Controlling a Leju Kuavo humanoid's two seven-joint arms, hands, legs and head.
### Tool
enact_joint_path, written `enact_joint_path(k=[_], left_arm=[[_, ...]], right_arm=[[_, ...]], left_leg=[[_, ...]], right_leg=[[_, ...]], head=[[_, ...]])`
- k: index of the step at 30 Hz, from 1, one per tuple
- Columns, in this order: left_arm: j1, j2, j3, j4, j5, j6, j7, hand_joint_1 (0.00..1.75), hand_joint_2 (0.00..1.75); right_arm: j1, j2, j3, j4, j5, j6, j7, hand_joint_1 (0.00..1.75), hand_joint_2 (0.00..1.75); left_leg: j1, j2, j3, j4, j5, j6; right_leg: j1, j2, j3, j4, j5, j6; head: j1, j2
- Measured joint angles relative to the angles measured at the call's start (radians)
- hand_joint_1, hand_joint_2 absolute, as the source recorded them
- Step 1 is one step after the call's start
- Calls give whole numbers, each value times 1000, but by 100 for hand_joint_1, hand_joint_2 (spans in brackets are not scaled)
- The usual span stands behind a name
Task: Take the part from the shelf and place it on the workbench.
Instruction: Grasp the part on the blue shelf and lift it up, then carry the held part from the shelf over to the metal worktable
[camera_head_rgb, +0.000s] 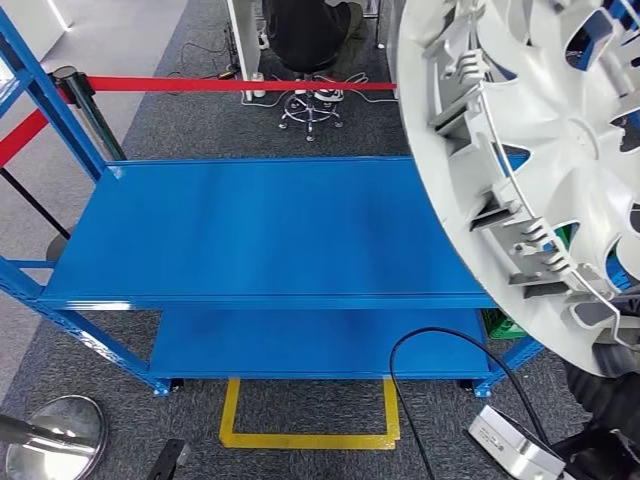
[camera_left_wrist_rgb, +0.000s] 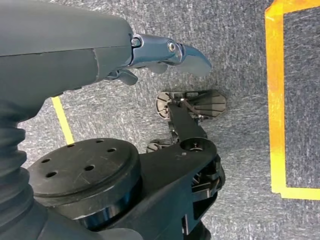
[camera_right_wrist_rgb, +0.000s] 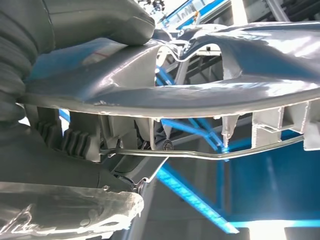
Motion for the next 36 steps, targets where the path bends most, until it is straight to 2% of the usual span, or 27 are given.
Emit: enact_joint_path(k=[2,3,4,6,7,8,9,10,12,14,15,17,18,19,21,22,23,24,25,26,27,28,30,32,33,34,36], left_arm=[[1,0,0,0,-1,0,0,0,175],[2,0,0,0,-3,0,1,0,175],[2,0,0,0,-5,0,4,0,175],[1,0,0,-1,-8,0,12,0,175],[0,-1,0,-1,-8,0,17,0,175],[-1,-1,0,-1,-8,0,21,0,175],[-1,-2,0,-1,-8,1,23,0,175],[-2,-2,0,-1,-8,2,25,0,175],[-5,-2,0,-1,-4,0,24,0,175],[-11,-1,2,-1,6,-8,16,0,175],[-12,-1,4,-1,10,-14,11,0,175],[-9,-2,6,-1,8,-19,5,0,175],[-7,-3,6,-1,6,-19,4,0,175],[-6,-3,6,-1,3,-19,2,0,175],[-5,-2,7,-1,1,-20,-3,0,175],[-5,-2,7,-1,0,-21,-5,0,175],[-5,-2,7,-1,-1,-22,-6,0,175],[-5,-2,7,-1,-1,-23,-6,0,175],[-5,-3,7,-1,-1,-23,-6,0,175],[-5,-3,7,-1,-1,-23,-6,0,175],[-5,-3,8,-1,-1,-23,-6,0,175],[-5,-2,8,-1,-1,-23,-6,0,175],[-3,-2,9,-1,-1,-24,-6,0,175],[-2,-1,12,-1,0,-24,-6,0,175],[-1,-1,14,-1,0,-23,-6,0,175],[0,0,18,-1,1,-23,-5,0,175],[1,0,22,-1,1,-22,-4,0,175]], right_arm=[[0,0,0,0,1,-2,-1,175,175],[0,0,0,-1,2,-4,-2,175,175],[-1,0,0,-1,2,-5,-3,175,175],[-1,0,0,-1,3,-8,-4,175,175],[-2,0,1,-1,3,-9,-5,175,175],[-2,0,1,-1,2,-9,-6,175,175],[-2,0,2,-1,2,-10,-7,175,175],[-3,0,3,-1,3,-10,-7,175,175],[-4,0,3,-1,8,-13,-8,175,175],[-4,-1,3,-1,22,-19,-7,175,175],[-4,-1,3,-1,36,-25,-7,175,175],[-3,-6,3,0,71,-45,-7,175,175],[-3,-11,4,1,88,-56,-3,175,175],[-4,-17,4,2,100,-64,4,175,175],[-9,-32,6,6,114,-70,25,175,175],[-11,-39,7,8,119,-67,36,175,175],[-13,-47,8,13,124,-62,45,175,175],[-14,-56,9,19,130,-56,54,175,175],[-17,-65,9,26,136,-48,62,175,175],[-20,-74,10,33,143,-40,69,175,175],[-24,-84,10,40,149,-32,75,175,175],[-28,-94,10,46,154,-25,80,175,175],[-33,-110,10,58,160,-18,84,175,175],[-35,-123,10,68,170,-8,91,175,175],[-36,-131,9,74,176,-1,97,175,175],[-36,-140,7,80,181,7,105,175,175],[-34,-164,-5,98,183,18,122,175,175]], left_leg=[[1,-1,-7,4,0,-11],[2,-1,-16,19,-22,-16],[3,-1,-29,55,-61,-21],[3,0,-67,181,-161,-28],[3,0,-81,244,-195,-29],[3,0,-83,282,-206,-28],[3,0,-68,288,-198,-25],[2,0,-36,257,-175,-21],[-2,-1,67,125,-140,-9],[-6,-2,143,9,-142,-1],[-8,-2,155,-16,-147,1],[-8,0,148,-27,-135,7],[-7,2,142,-29,-126,13],[-5,4,134,-31,-115,19],[-5,7,114,-32,-96,28],[-5,7,102,-31,-86,29],[-5,8,90,-30,-76,29],[-6,9,77,-29,-66,28],[-6,9,63,-28,-56,26],[-6,9,51,-25,-47,24],[-7,8,39,-22,-38,20],[-8,8,30,-19,-31,16],[-11,6,20,-14,-15,6],[-9,6,12,-13,-4,-4],[-8,6,6,-5,-18,-11],[-7,5,-5,20,-49,-17],[-3,5,-39,127,-150,-28]], right_leg=[[-1,0,-17,2,8,-19],[-2,-1,-25,2,15,-28],[-3,-2,-35,1,24,-37],[-2,-3,-57,1,42,-45],[-1,-4,-70,1,52,-46],[0,-4,-83,2,61,-46],[1,-5,-95,2,69,-46],[2,-4,-105,2,78,-44],[4,-4,-122,2,94,-38],[6,-5,-131,1,111,-29],[6,-6,-134,-2,120,-24],[3,-7,-137,-8,132,-12],[3,-8,-143,2,117,-6],[2,-8,-153,30,83,-1],[2,-11,-180,140,-16,5],[2,-11,-191,204,-52,8],[2,-11,-193,250,-65,10],[2,-11,-181,268,-55,11],[2,-11,-153,251,-29,11],[2,-11,-108,202,-3,10],[2,-12,-53,131,6,9],[2,-12,-1,57,1,6],[5,-11,48,-29,-22,-1],[6,-11,37,-34,-14,-17],[4,-12,29,-33,-5,-26],[2,-13,18,-33,6,-34],[1,-14,-8,-33,30,-43]], head=[[-1,0],[-2,0],[-4,0],[-8,0],[-9,0],[-9,0],[-9,0],[-9,0],[-9,0],[-8,0],[-8,0],[-8,0],[-7,0],[-5,0],[-2,0],[-2,0],[-2,0],[-2,0],[-2,0],[-2,0],[-2,0],[-2,0],[-2,0],[-1,0],[-2,0],[-5,0],[-10,0]])
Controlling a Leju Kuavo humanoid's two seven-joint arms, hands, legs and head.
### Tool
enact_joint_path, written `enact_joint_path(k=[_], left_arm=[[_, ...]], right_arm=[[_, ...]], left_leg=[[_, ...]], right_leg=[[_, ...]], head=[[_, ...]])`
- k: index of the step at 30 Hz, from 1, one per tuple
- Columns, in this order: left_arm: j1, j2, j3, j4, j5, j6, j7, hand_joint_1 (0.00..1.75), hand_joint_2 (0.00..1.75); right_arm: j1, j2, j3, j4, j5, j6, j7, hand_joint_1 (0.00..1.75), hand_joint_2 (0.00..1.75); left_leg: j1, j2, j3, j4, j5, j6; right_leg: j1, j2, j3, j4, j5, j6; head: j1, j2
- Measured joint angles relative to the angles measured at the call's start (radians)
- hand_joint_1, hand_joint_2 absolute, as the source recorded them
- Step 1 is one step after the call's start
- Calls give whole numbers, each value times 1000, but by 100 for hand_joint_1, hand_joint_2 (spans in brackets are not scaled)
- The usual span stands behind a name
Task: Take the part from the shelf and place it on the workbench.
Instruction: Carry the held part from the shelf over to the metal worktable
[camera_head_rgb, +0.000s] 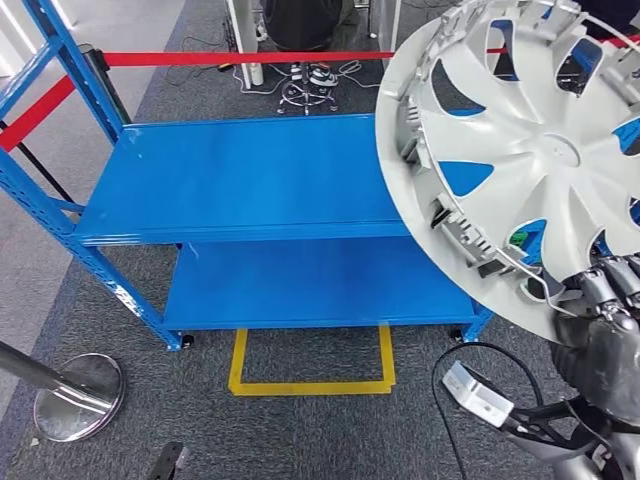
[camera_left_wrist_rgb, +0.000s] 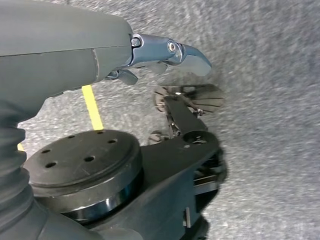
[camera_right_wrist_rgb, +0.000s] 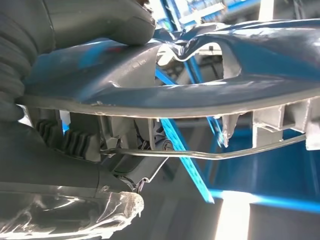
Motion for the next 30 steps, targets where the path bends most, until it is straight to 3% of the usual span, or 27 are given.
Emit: enact_joint_path(k=[1,2,3,4,6,8,10,12,13,14,16,17,18,19,21,23,24,25,27,28,30], left_arm=[[0,0,1,0,0,0,1,0,175],[0,0,2,0,0,0,1,0,175],[0,0,2,0,0,0,1,0,175],[0,0,2,0,1,0,1,0,175],[-1,0,3,0,1,0,2,0,175],[-4,0,3,0,2,0,1,0,175],[-6,0,3,0,2,0,1,0,175],[-4,-1,3,0,2,0,2,0,175],[-3,0,3,0,2,0,2,0,175],[-2,0,3,0,2,0,2,0,175],[-3,0,4,0,2,0,2,0,175],[-2,0,4,0,2,-1,2,0,175],[-2,0,4,0,2,-2,2,0,175],[-2,0,4,0,1,-3,2,0,175],[-2,0,4,0,1,-4,1,0,175],[-2,0,4,0,0,-4,-1,0,175],[-2,0,4,0,-1,-4,-2,0,175],[-1,0,3,0,-1,-4,-2,0,175],[1,1,3,0,-5,-3,-2,0,175],[3,2,4,0,-6,-3,-2,0,175],[3,3,4,0,-8,-3,-2,0,175]], right_arm=[[3,-12,-9,9,-2,3,7,175,175],[6,-22,-18,17,-4,4,11,175,175],[9,-29,-25,24,-5,5,14,175,175],[10,-36,-32,29,-6,5,15,175,175],[12,-46,-43,37,-7,5,16,175,175],[13,-54,-49,40,-7,5,16,175,175],[13,-59,-52,41,-7,5,16,175,175],[14,-63,-54,43,-7,5,15,175,175],[15,-65,-55,44,-7,5,14,175,175],[16,-67,-56,45,-8,5,14,175,175],[16,-69,-59,47,-8,7,16,175,175],[17,-69,-61,48,-8,11,18,175,175],[19,-70,-64,49,-11,14,22,175,175],[23,-70,-69,49,-15,18,26,175,175],[30,-70,-85,50,-30,24,29,175,175],[35,-70,-102,49,-40,27,29,175,175],[38,-70,-111,49,-42,28,29,175,175],[42,-70,-118,49,-42,28,29,175,175],[48,-70,-127,49,-40,30,27,175,175],[50,-70,-131,49,-38,30,25,175,175],[55,-69,-136,49,-34,31,24,175,175]], left_leg=[[2,0,-18,68,-41,-3],[3,0,-28,122,-60,-6],[4,0,-25,150,-54,-7],[5,0,-6,145,-29,-7],[5,0,81,43,22,-3],[4,-2,180,-101,19,6],[0,-3,213,-166,4,20],[1,0,198,-169,18,38],[2,1,188,-169,29,47],[3,3,177,-171,41,54],[-1,4,150,-169,63,61],[-3,4,135,-168,75,62],[-5,4,121,-166,86,63],[-6,4,106,-164,96,62],[-8,3,77,-155,114,59],[-12,1,56,-147,131,51],[-13,0,51,-144,139,47],[-13,0,46,-145,148,42],[-12,-1,36,-142,154,32],[-11,-1,28,-127,131,25],[-7,-1,-1,-40,37,12]], right_leg=[[0,-1,-16,1,12,-1],[0,-1,-32,1,23,0],[0,-1,-48,2,35,1],[-1,-1,-63,3,45,4],[-2,0,-89,6,65,12],[0,1,-105,9,84,21],[1,1,-112,5,105,33],[-2,1,-122,4,109,45],[-3,1,-132,21,84,50],[-4,1,-146,60,42,53],[-2,1,-176,189,-58,57],[-2,1,-184,252,-84,58],[-1,1,-181,290,-86,58],[0,1,-163,296,-67,56],[1,1,-76,204,-21,50],[4,1,27,58,-31,44],[6,2,54,11,-45,40],[9,3,62,-10,-51,35],[7,3,44,-11,-37,19],[6,2,34,-10,-26,9],[3,0,12,-11,-1,-2]], head=[[-2,0],[-2,0],[-2,0],[-2,0],[-3,0],[-3,0],[-2,0],[-2,0],[-1,0],[1,0],[6,0],[7,0],[8,0],[8,0],[8,0],[7,0],[7,0],[8,0],[9,0],[7,0],[3,0]])
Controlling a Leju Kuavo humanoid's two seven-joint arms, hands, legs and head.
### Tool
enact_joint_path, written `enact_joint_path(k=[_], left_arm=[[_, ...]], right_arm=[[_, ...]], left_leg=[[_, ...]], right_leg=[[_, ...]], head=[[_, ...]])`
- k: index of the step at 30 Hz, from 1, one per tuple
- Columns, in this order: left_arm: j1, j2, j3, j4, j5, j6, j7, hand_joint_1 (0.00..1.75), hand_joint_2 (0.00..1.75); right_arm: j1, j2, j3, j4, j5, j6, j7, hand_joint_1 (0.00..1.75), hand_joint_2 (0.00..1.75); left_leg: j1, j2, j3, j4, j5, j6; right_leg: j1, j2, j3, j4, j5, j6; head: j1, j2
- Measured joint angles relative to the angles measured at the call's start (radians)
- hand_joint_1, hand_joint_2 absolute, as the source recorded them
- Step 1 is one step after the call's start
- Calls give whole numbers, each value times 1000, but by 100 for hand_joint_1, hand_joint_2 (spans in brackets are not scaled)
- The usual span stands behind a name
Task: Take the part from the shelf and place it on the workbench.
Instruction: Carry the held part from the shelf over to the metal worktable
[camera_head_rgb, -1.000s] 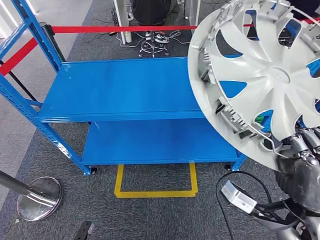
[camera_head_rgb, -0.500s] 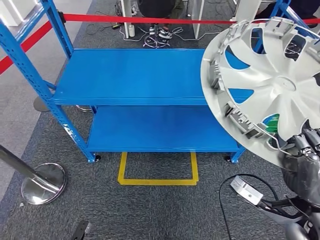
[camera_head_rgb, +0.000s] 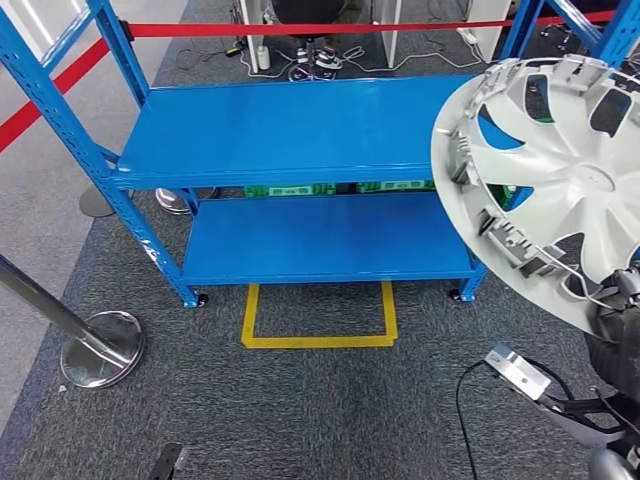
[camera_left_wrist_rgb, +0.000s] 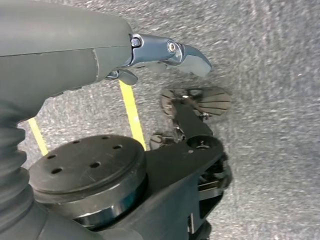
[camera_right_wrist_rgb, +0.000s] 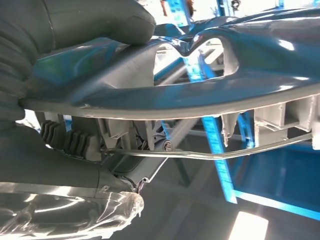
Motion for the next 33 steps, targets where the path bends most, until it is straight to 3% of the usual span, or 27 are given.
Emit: enact_joint_path(k=[1,2,3,4,5,7,9,11,13,14,17,18,19,20,22,24,25,27,29,31,33], left_arm=[[-1,0,0,0,0,0,0,0,175],[-2,0,0,0,0,0,0,0,175],[-2,0,0,0,0,0,0,0,175],[-2,0,0,0,0,0,0,0,175],[-3,0,0,0,0,0,0,0,175],[-5,0,0,0,0,0,0,0,175],[-9,0,0,0,0,0,-1,0,175],[-9,0,0,0,0,1,-2,0,175],[-6,-1,0,0,-1,3,-3,0,175],[-5,-1,0,0,-1,3,-3,0,175],[-4,1,1,-1,-1,4,-3,0,175],[-3,1,1,-1,-1,3,-3,0,175],[-3,1,1,-1,-2,3,-4,0,175],[-2,0,1,-1,-2,2,-5,0,175],[-2,1,2,-1,-3,2,-8,0,175],[-2,2,3,-1,-3,2,-11,0,175],[-1,2,4,-2,-4,2,-12,0,175],[-2,2,5,-2,-4,2,-12,0,175],[-4,3,5,-2,-4,3,-12,0,175],[-5,3,6,-2,-4,3,-12,0,175],[-2,2,6,-2,-4,3,-12,0,175]], right_arm=[[3,0,-2,0,1,0,0,175,175],[6,0,-4,0,1,0,0,175,175],[8,0,-5,0,1,0,0,175,175],[10,0,-6,0,1,0,-1,175,175],[11,0,-6,0,1,0,-1,175,175],[12,0,-7,0,1,0,-1,175,175],[13,0,-8,-1,-3,2,-3,175,175],[14,0,-10,-2,-13,8,-11,175,175],[17,1,-15,-2,-23,21,-17,175,175],[19,1,-18,-2,-26,27,-19,175,175],[27,1,-27,-2,-30,39,-19,175,175],[29,1,-30,-2,-32,42,-18,175,175],[31,1,-33,-1,-35,44,-18,175,175],[33,1,-37,-1,-39,46,-18,175,175],[35,1,-46,-1,-46,48,-17,175,175],[35,1,-54,-2,-53,51,-16,175,175],[37,1,-59,-2,-56,53,-15,175,175],[43,2,-69,-3,-59,58,-14,175,175],[48,4,-80,-5,-62,62,-13,175,175],[49,6,-87,-6,-67,64,-11,175,175],[50,11,-94,-7,-69,66,-10,175,175]], left_leg=[[2,0,-17,67,-51,-5],[5,0,-30,131,-83,-8],[6,0,-32,174,-92,-10],[7,0,-20,186,-79,-11],[8,0,10,163,-51,-10],[8,0,110,37,-11,-6],[6,-1,198,-95,-21,5],[3,0,218,-142,-31,18],[4,5,210,-142,-18,32],[5,9,207,-143,-11,40],[4,22,191,-143,3,50],[2,29,186,-142,7,50],[1,36,184,-142,9,50],[1,43,183,-141,10,49],[-2,59,183,-138,8,45],[-8,73,177,-127,4,38],[-11,82,174,-123,4,35],[-11,93,170,-118,-1,29],[-7,63,153,-82,-34,19],[-3,21,100,33,-102,11],[0,11,41,158,-148,8]], right_leg=[[0,0,-15,1,12,-2],[0,0,-30,1,23,-2],[0,0,-45,2,34,-1],[0,0,-59,4,44,1],[-1,0,-73,5,54,4],[-1,2,-96,7,71,11],[1,2,-109,8,87,20],[1,2,-115,5,104,31],[-2,3,-125,14,97,42],[-2,3,-138,43,74,47],[-3,1,-209,241,-38,57],[-3,1,-221,289,-56,58],[-2,1,-215,298,-55,58],[-2,-3,-186,262,-37,57],[3,-37,-95,122,15,53],[10,-71,-46,27,35,43],[14,-73,-45,18,32,37],[11,-51,-56,19,37,24],[6,-30,-63,17,42,12],[2,-9,-71,15,48,4],[1,16,-79,16,53,0]], head=[[-2,0],[-2,0],[-2,0],[-2,0],[-2,0],[-3,0],[-2,0],[-2,0],[-1,0],[2,0],[7,0],[7,0],[7,0],[7,0],[8,0],[7,0],[6,0],[4,0],[3,0],[1,0],[1,0]])
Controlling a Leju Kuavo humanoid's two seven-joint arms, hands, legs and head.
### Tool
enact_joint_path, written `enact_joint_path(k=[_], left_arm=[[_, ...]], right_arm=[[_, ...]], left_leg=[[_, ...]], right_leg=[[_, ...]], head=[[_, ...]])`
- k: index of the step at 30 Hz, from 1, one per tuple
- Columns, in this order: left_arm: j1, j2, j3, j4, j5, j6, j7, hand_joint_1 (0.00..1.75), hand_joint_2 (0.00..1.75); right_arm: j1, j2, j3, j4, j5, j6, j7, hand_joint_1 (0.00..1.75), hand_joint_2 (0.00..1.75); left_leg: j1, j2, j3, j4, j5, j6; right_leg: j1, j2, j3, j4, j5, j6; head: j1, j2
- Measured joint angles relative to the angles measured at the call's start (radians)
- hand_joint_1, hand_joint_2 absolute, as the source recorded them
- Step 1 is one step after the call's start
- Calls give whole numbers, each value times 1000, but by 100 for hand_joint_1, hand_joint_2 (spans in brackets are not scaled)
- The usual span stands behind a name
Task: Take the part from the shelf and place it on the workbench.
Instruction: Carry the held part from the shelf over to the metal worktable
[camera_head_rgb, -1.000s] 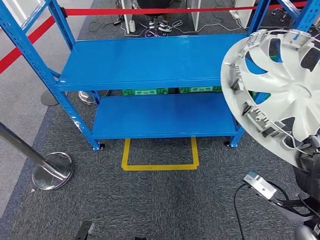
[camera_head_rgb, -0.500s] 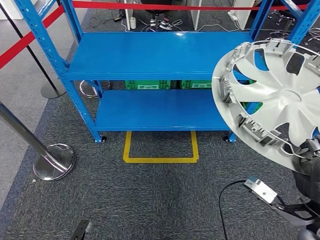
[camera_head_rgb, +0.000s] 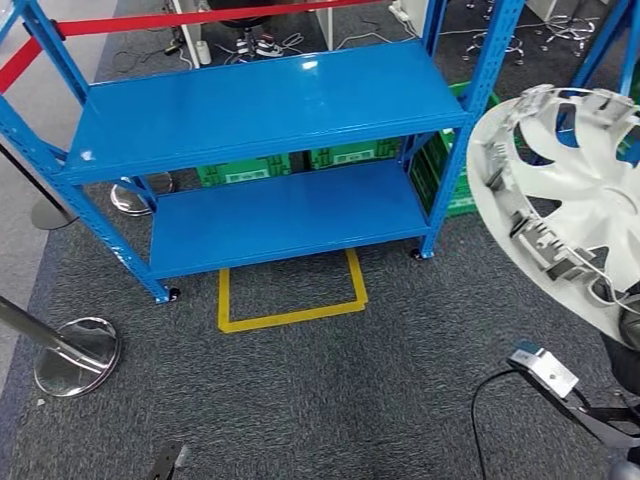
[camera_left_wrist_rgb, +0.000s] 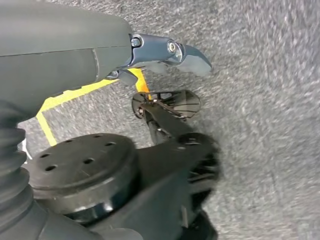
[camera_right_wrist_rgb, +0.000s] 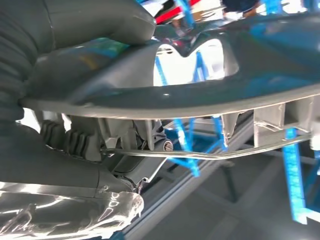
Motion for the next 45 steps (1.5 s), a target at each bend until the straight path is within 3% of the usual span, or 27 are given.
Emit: enact_joint_path(k=[1,2,3,5,7,9,11,14,16,17,18,21,22,24,25,27,29,30,31,32,34,36,38,40,42,44,45], left_arm=[[1,0,0,0,0,0,0,0,175],[1,0,0,0,0,0,0,0,175],[1,0,0,0,0,0,0,0,175],[0,0,0,0,0,0,0,0,175],[-1,0,1,0,0,0,0,0,175],[-3,-1,3,0,0,0,0,0,175],[-4,-2,7,-2,0,1,0,0,175],[-2,-2,12,-4,0,1,1,0,175],[1,-1,15,-4,0,2,2,0,175],[1,-1,16,-4,0,2,3,0,175],[0,-1,17,-5,0,2,5,0,175],[-3,0,18,-6,0,2,9,0,175],[-3,1,18,-6,0,2,11,0,175],[-4,2,18,-6,0,2,12,0,175],[-6,2,18,-6,0,2,12,0,175],[-6,2,18,-6,0,1,13,0,175],[-4,2,18,-6,-1,1,15,0,175],[-2,2,18,-6,-1,1,15,0,175],[0,2,18,-6,0,2,15,0,175],[1,3,19,-6,0,2,15,0,175],[2,6,19,-6,1,2,16,0,175],[2,10,21,-6,1,2,20,0,175],[2,10,23,-6,1,3,24,0,175],[2,10,24,-7,1,3,26,0,175],[1,12,24,-8,1,3,28,0,175],[2,13,25,-9,2,3,29,0,175],[4,13,26,-9,2,2,30,0,175]], right_arm=[[1,2,-3,0,0,1,0,175,175],[2,4,-6,0,-1,1,0,175,175],[3,5,-8,0,-1,1,0,175,175],[4,6,-11,-1,-2,2,0,175,175],[4,8,-13,-4,-5,6,0,175,175],[8,9,-17,-6,-12,15,0,175,175],[15,12,-23,-8,-17,24,0,175,175],[17,19,-28,-10,-20,29,-1,175,175],[18,24,-29,-11,-24,31,0,175,175],[19,26,-30,-11,-26,33,0,175,175],[19,28,-32,-12,-29,35,0,175,175],[19,32,-39,-19,-35,36,1,175,175],[19,33,-42,-20,-36,36,1,175,175],[23,37,-50,-24,-37,34,1,175,175],[26,40,-55,-27,-37,33,0,175,175],[30,48,-61,-34,-37,30,-2,175,175],[31,57,-63,-39,-36,25,-5,175,175],[36,62,-63,-42,-36,23,-6,175,175],[43,66,-63,-47,-35,20,-7,175,175],[53,71,-64,-53,-33,19,-7,175,175],[74,79,-70,-65,-30,18,-8,175,175],[84,84,-79,-72,-29,17,-7,175,175],[89,86,-88,-78,-29,15,-6,175,175],[98,88,-97,-84,-29,13,-6,175,175],[105,90,-108,-89,-28,13,-5,175,175],[106,92,-115,-90,-26,13,-5,175,175],[107,93,-119,-90,-25,13,-5,175,175]], left_leg=[[1,-2,-12,23,4,0],[2,-4,-4,5,27,1],[4,-12,20,-46,64,2],[11,-57,83,-179,130,6],[16,-90,114,-251,145,8],[16,-76,114,-260,142,15],[18,-51,111,-262,150,28],[16,-10,108,-264,155,38],[15,19,106,-264,155,38],[15,33,106,-264,155,38],[15,47,107,-263,154,37],[8,79,111,-260,150,26],[4,88,112,-258,148,22],[1,107,111,-257,149,15],[3,104,111,-255,144,10],[6,60,91,-211,106,1],[8,10,34,-85,35,-3],[8,1,1,-17,8,-3],[8,-3,-21,29,-2,-2],[8,-5,-27,40,8,-1],[9,-23,15,-52,77,4],[16,-77,75,-183,133,8],[19,-107,98,-239,142,11],[19,-83,99,-245,143,20],[20,-52,100,-251,149,32],[17,-22,100,-253,151,39],[16,-5,100,-252,151,41]], right_leg=[[0,14,-3,0,3,0],[-1,28,-4,1,5,2],[-2,42,-5,1,8,5],[-3,71,-10,3,13,13],[-3,97,-23,7,21,25],[-6,119,-34,5,32,40],[-5,89,-50,27,16,50],[-3,-1,-123,204,-87,64],[-4,-14,-152,298,-124,69],[-4,-16,-139,291,-117,69],[-4,-23,-105,244,-94,69],[2,-74,17,44,-33,60],[4,-82,31,17,-29,53],[6,-62,24,13,-27,35],[5,-52,21,13,-25,29],[1,-32,15,11,-18,16],[-2,-9,7,11,-13,8],[-1,5,4,11,-11,6],[-1,19,2,11,-9,5],[-1,33,1,11,-8,5],[-2,62,0,11,-4,9],[-1,90,-6,15,-1,17],[-3,117,-18,17,6,30],[-7,136,-30,15,14,44],[-5,92,-51,48,-8,55],[-2,18,-100,159,-72,63],[-3,-2,-128,228,-104,66]], head=[[0,0],[0,0],[0,0],[0,0],[1,0],[1,0],[5,0],[16,0],[16,0],[16,0],[16,0],[17,0],[17,0],[17,0],[18,0],[16,0],[13,0],[11,0],[11,0],[11,0],[11,0],[11,0],[10,0],[10,0],[17,0],[26,0],[27,0]])
